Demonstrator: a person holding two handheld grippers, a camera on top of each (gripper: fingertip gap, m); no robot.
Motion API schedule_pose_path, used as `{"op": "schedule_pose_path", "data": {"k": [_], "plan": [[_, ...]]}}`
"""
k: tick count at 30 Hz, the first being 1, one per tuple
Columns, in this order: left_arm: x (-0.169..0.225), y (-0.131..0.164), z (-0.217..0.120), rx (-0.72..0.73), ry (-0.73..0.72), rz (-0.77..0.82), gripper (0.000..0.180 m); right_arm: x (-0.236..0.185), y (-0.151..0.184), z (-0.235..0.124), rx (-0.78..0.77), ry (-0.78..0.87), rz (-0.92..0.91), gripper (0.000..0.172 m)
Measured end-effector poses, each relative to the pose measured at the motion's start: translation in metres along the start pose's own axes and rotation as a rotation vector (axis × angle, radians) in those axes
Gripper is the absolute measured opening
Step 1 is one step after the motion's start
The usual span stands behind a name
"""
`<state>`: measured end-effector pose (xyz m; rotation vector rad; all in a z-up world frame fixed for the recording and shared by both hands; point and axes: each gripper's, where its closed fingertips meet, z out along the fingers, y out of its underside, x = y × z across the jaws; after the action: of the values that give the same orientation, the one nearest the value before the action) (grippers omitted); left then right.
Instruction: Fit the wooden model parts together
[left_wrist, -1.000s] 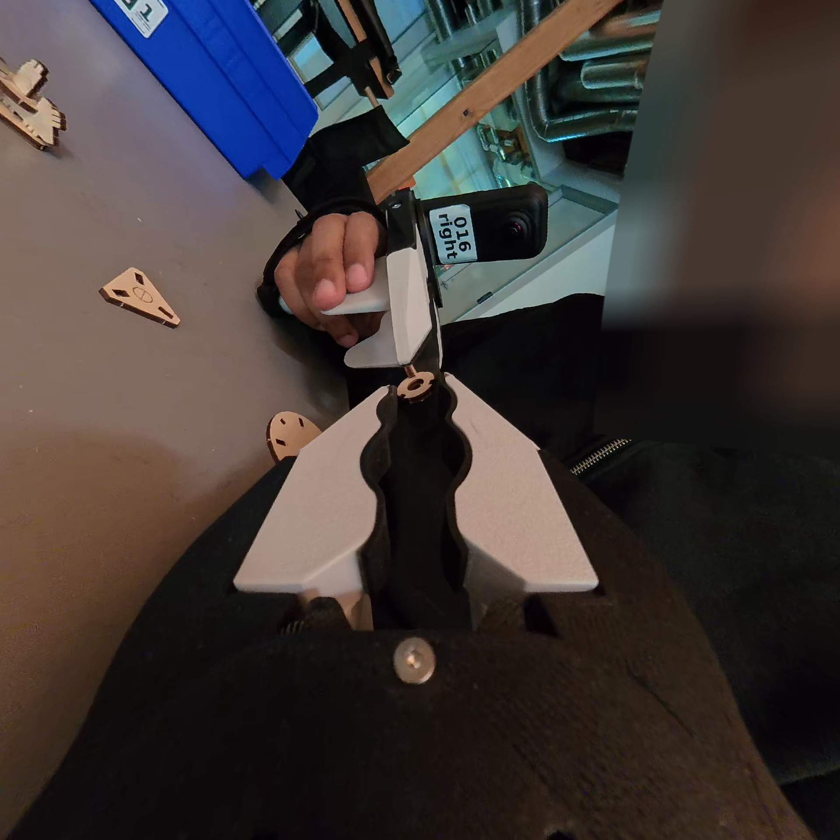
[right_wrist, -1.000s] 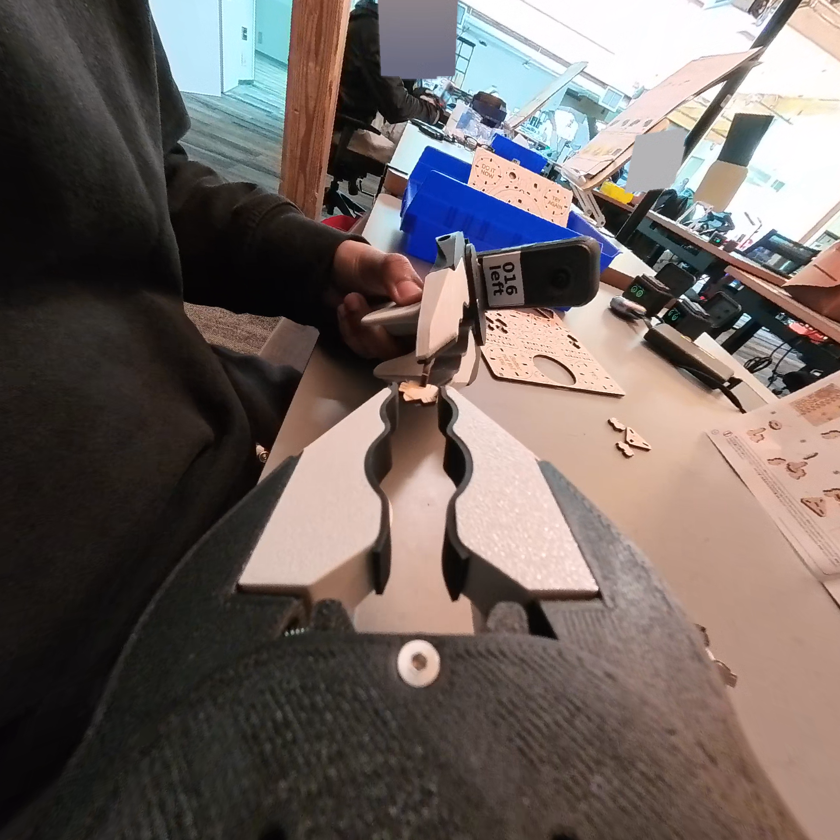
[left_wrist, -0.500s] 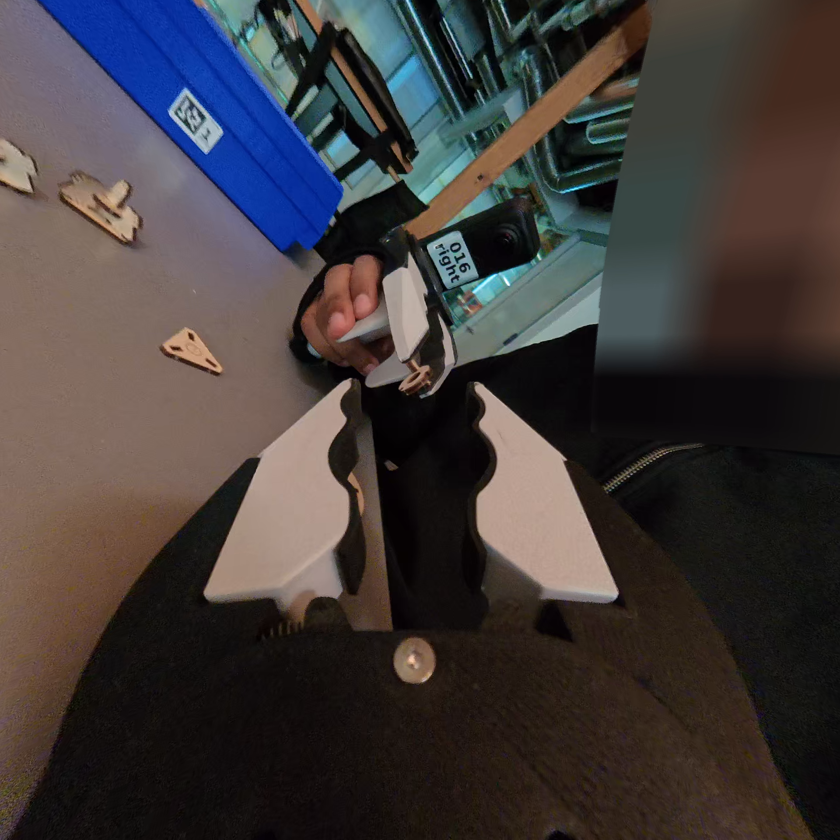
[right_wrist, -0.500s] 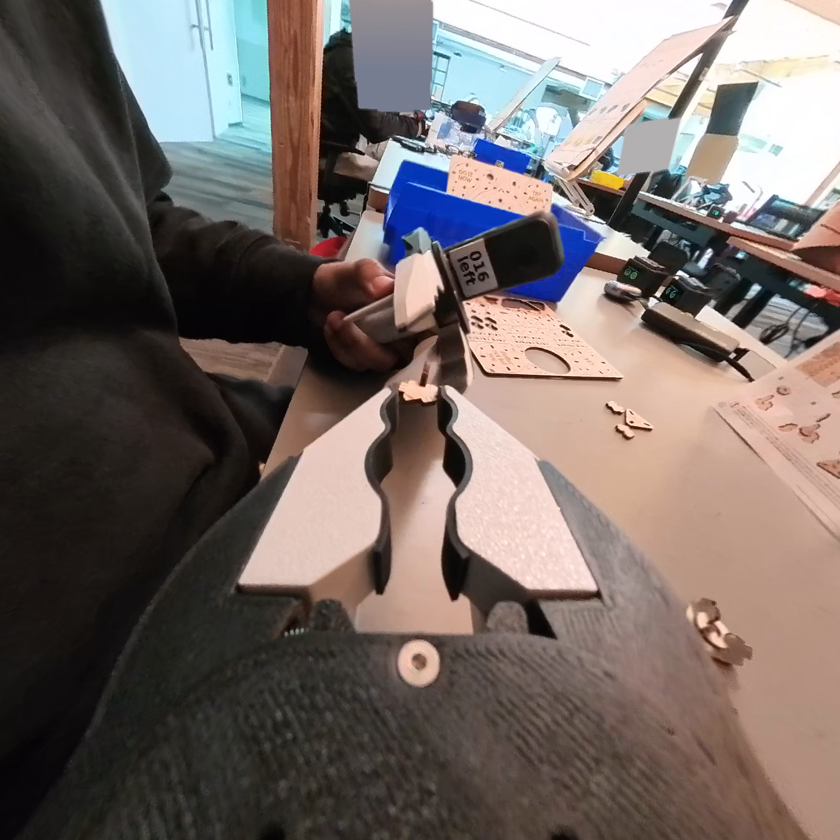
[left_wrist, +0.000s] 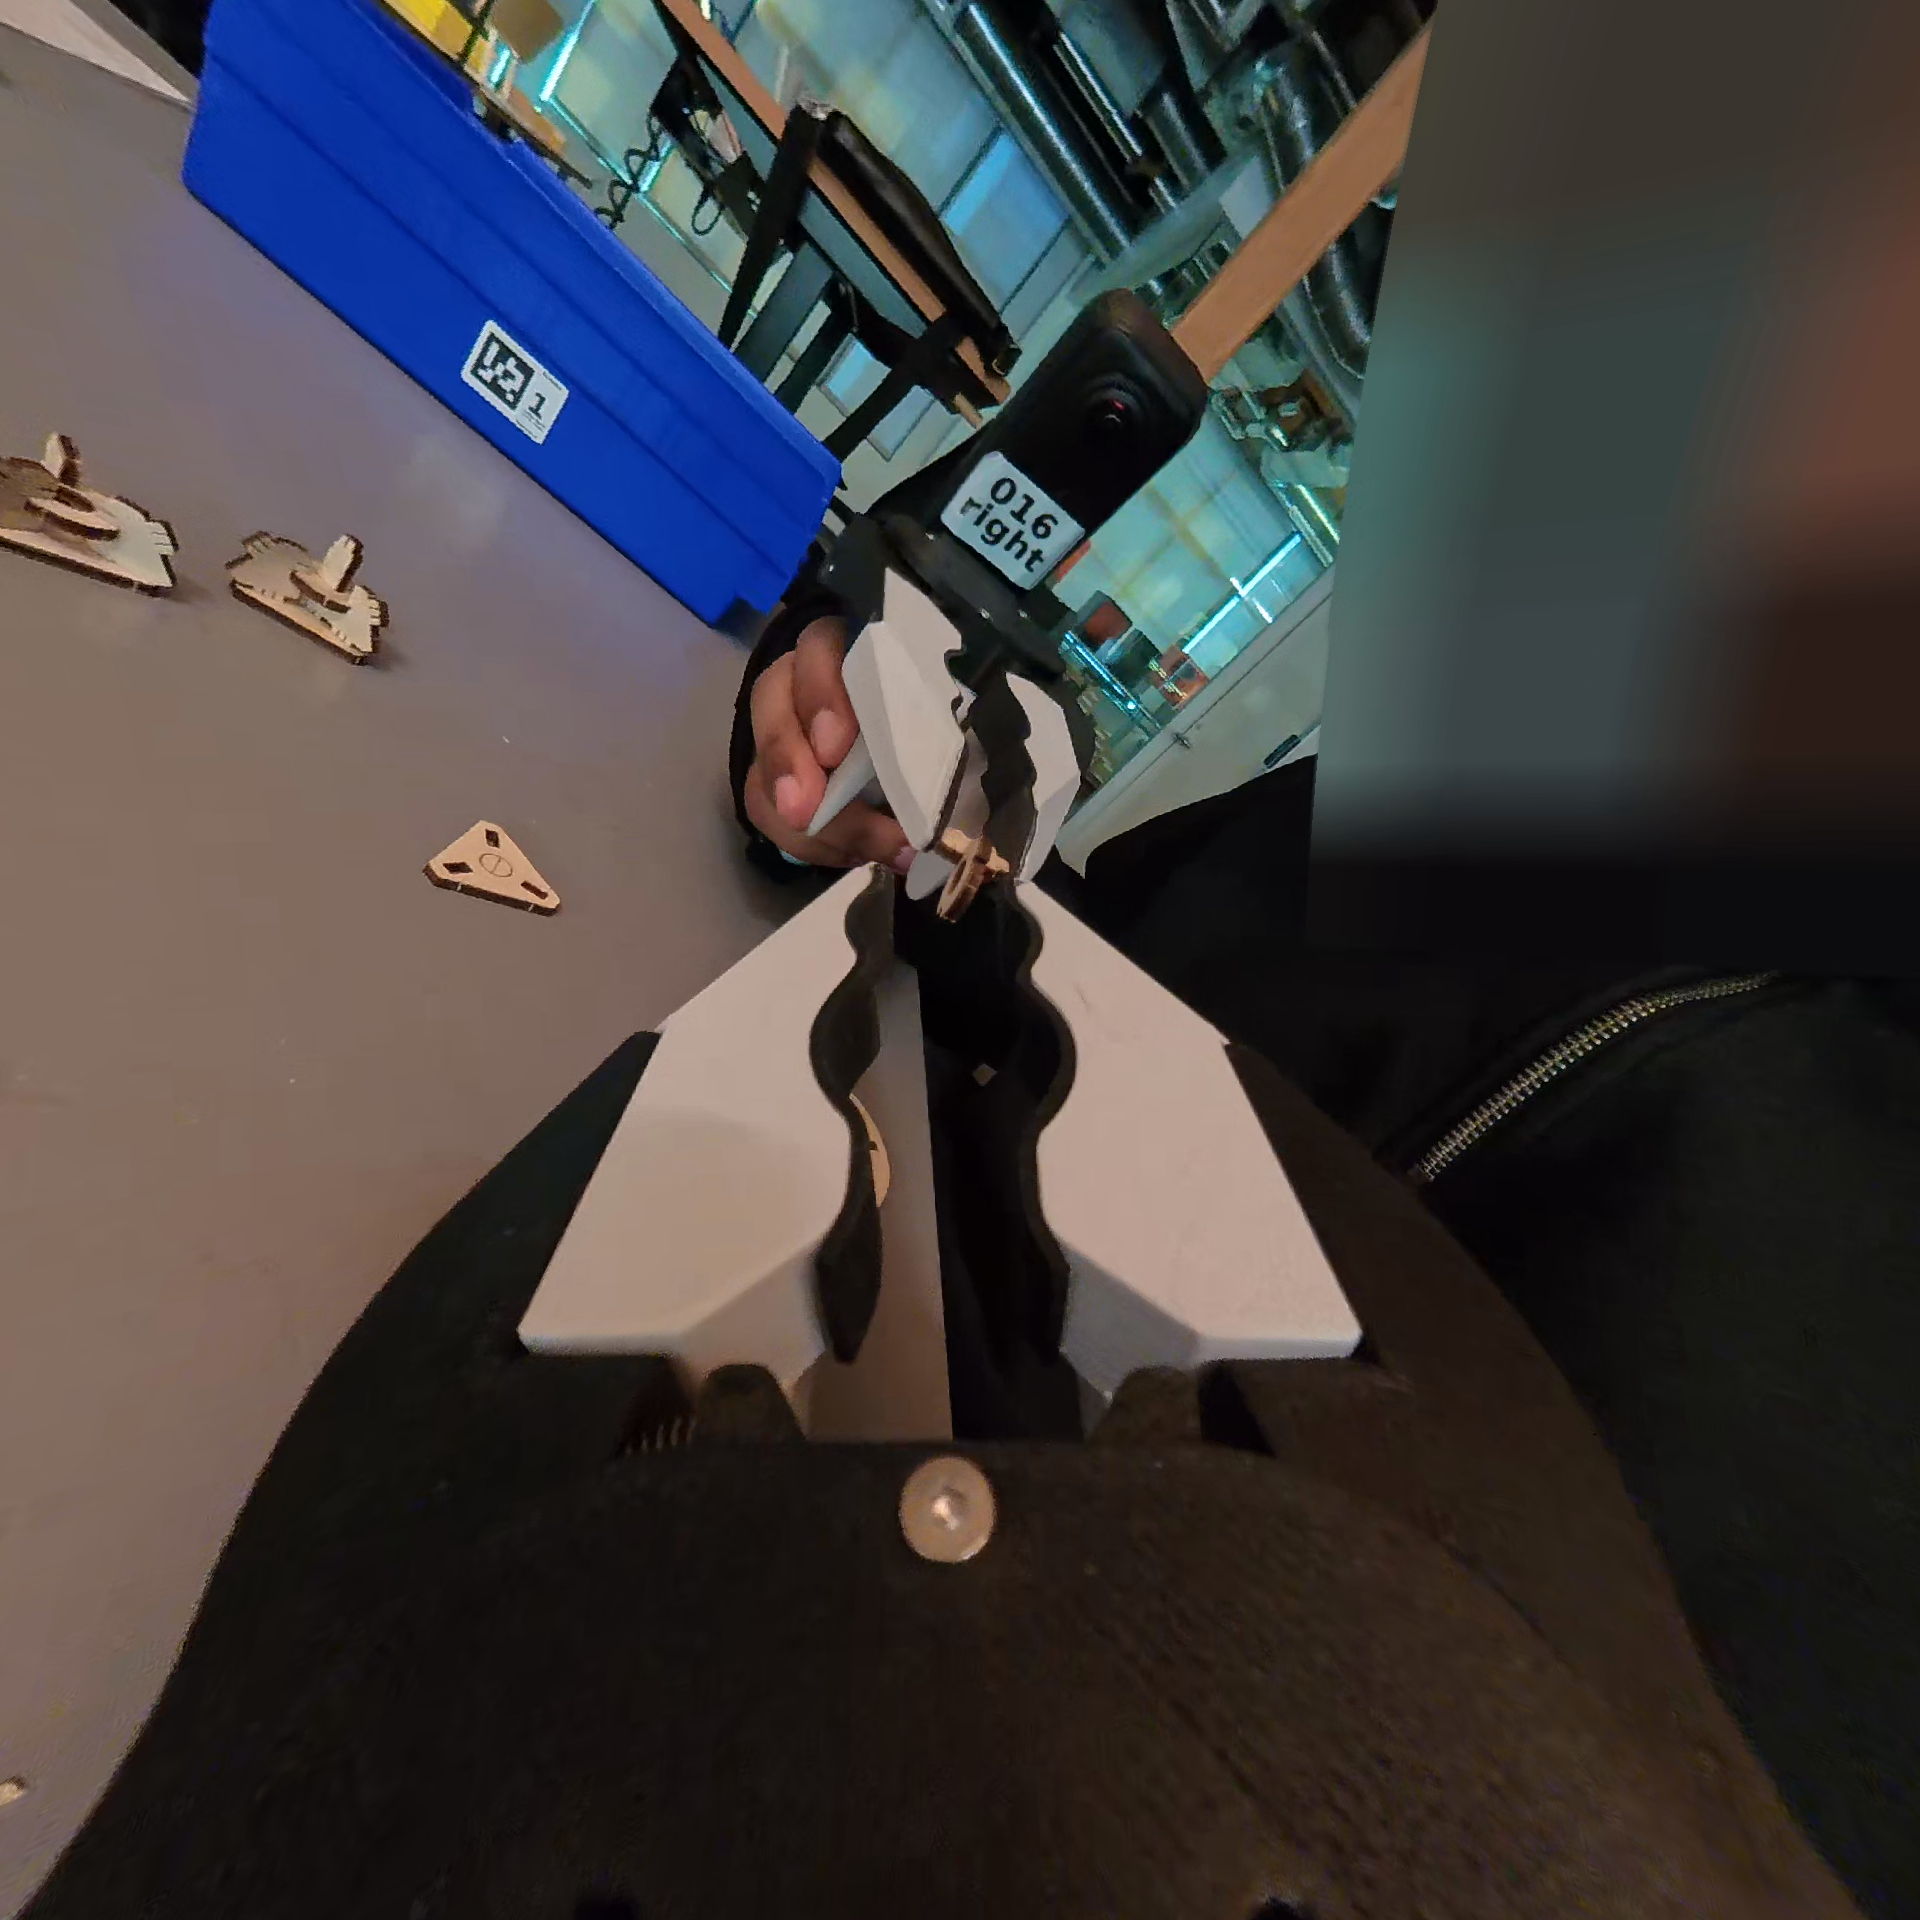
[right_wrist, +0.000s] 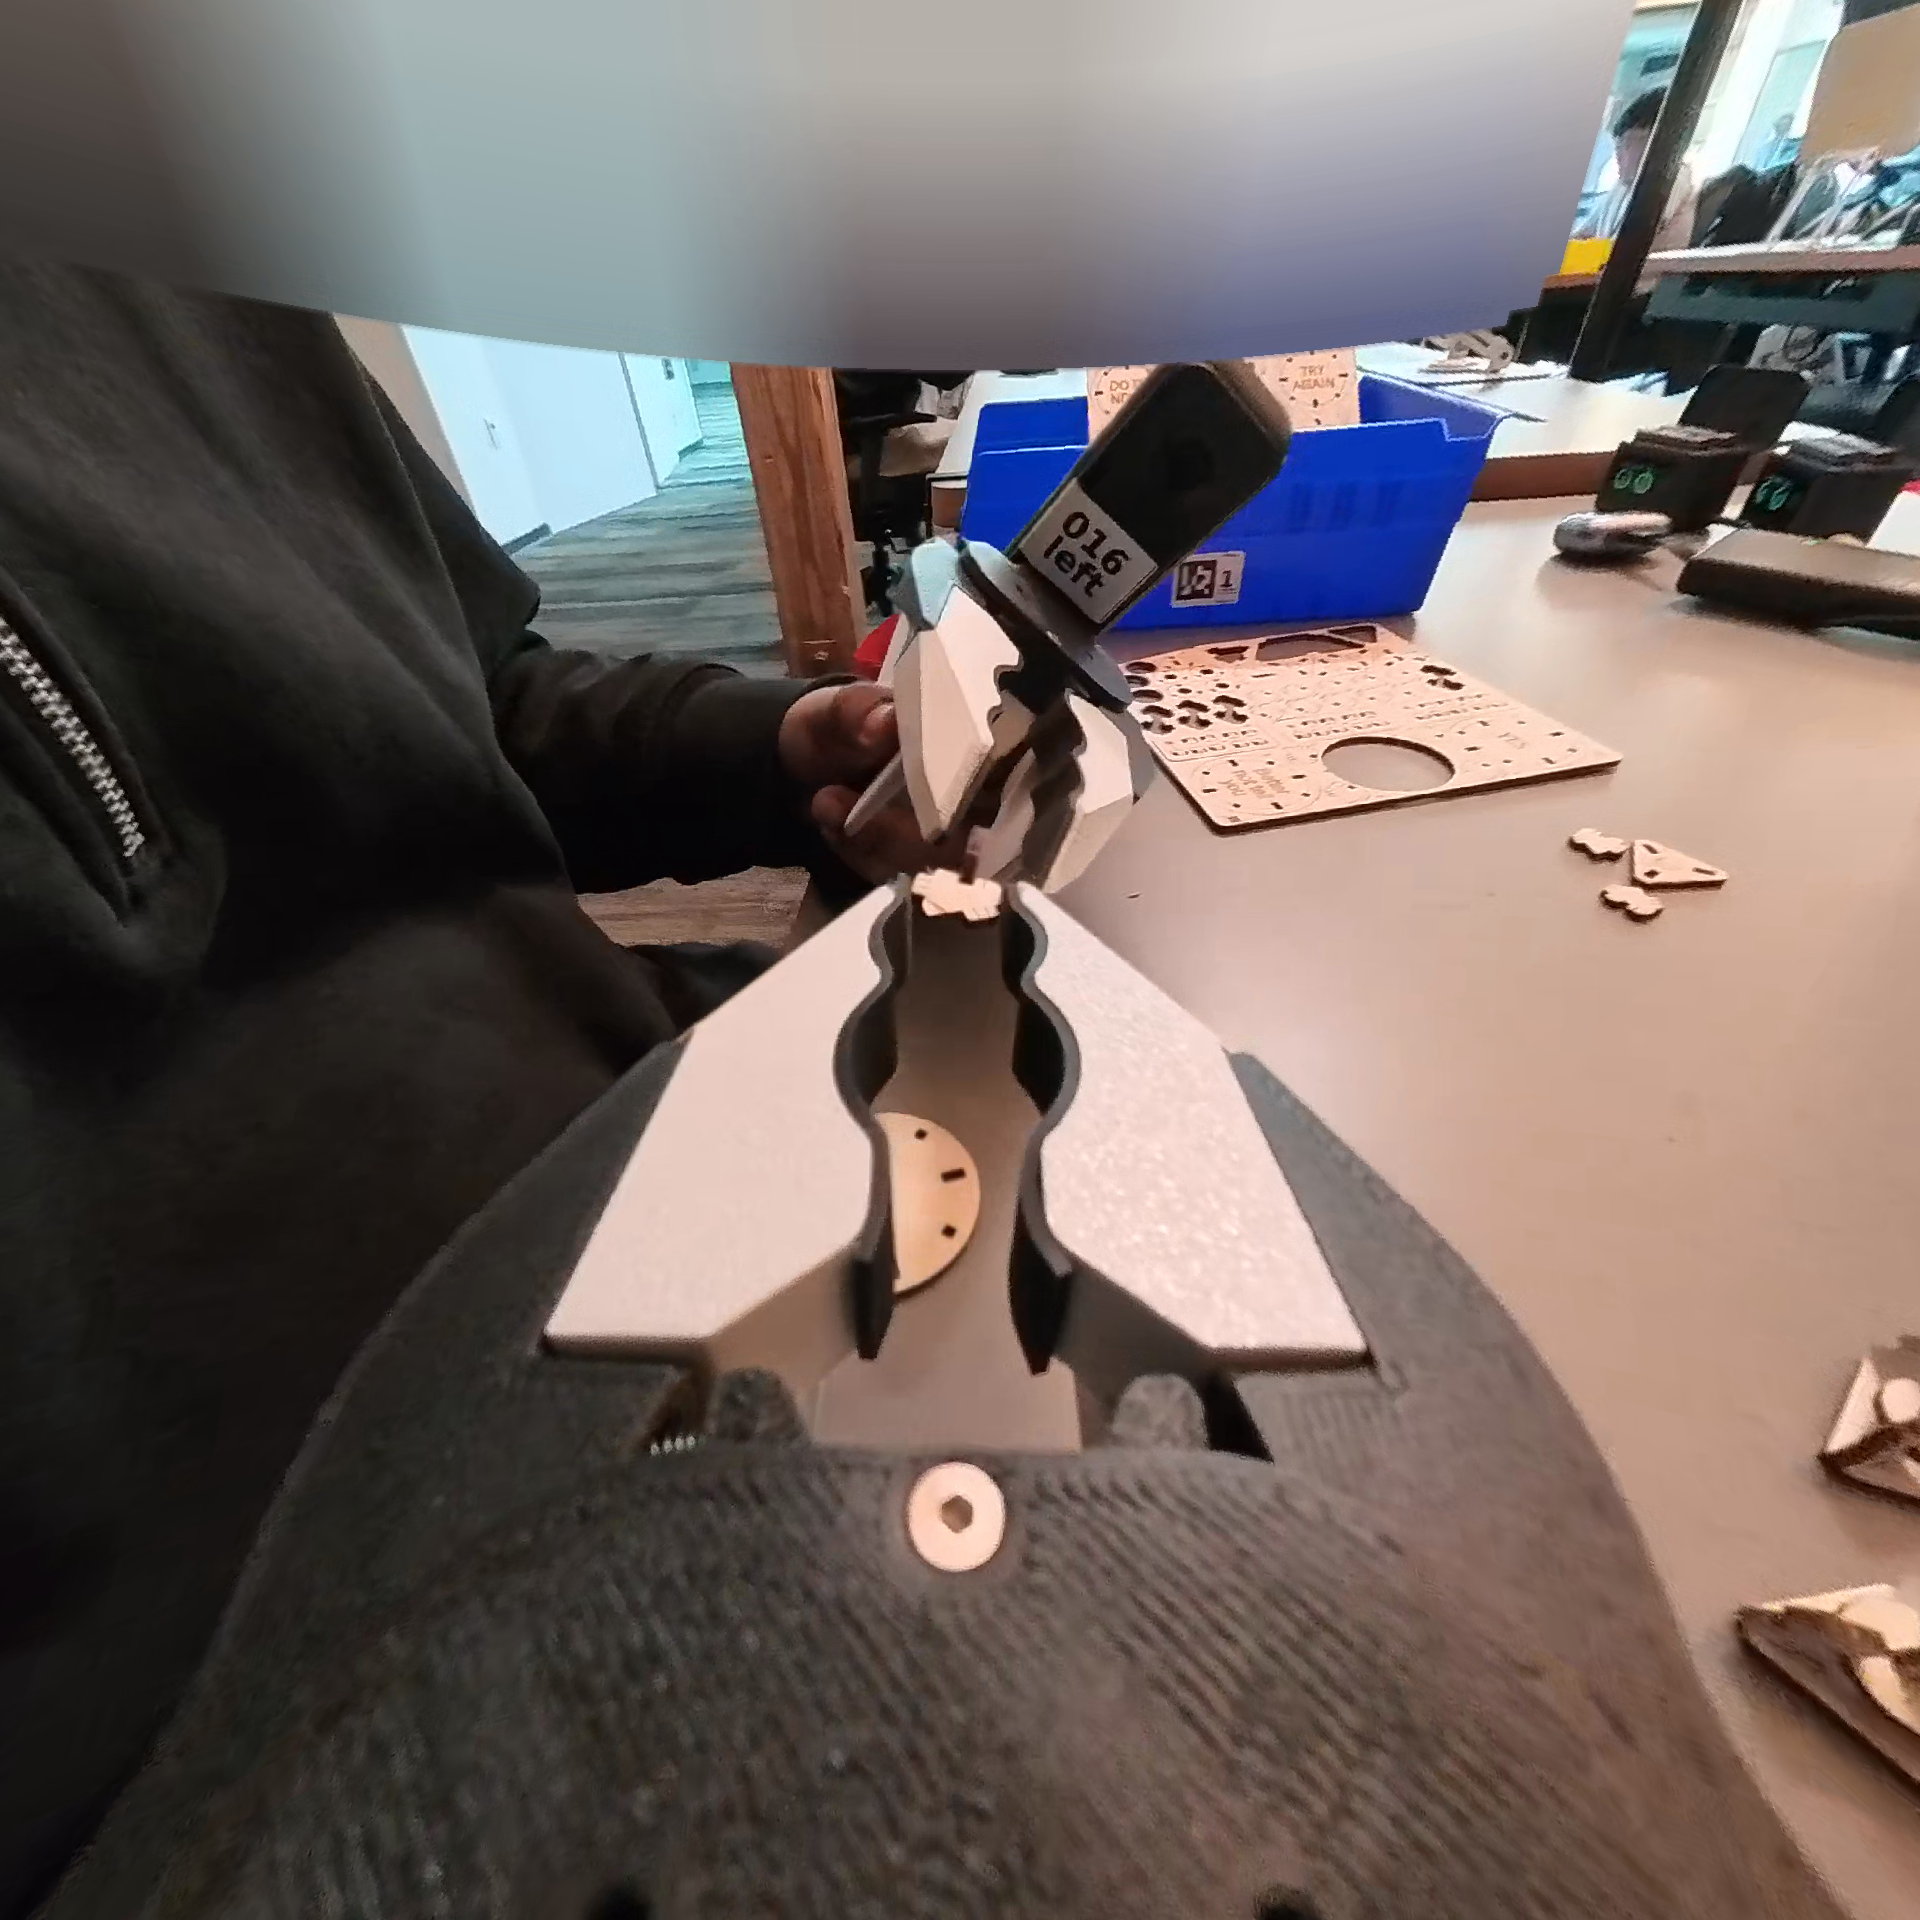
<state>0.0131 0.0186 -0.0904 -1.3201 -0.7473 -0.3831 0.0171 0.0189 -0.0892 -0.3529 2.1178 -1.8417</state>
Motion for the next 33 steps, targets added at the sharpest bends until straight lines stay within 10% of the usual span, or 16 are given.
{"op": "schedule_pose_path", "data": {"k": [33], "plan": [[0.002, 0.020, 0.007, -0.147, -0.015, 0.031, 0.000, -0.011, 0.017, 0.001, -0.121, -0.097, 0.130, 0.014]]}}
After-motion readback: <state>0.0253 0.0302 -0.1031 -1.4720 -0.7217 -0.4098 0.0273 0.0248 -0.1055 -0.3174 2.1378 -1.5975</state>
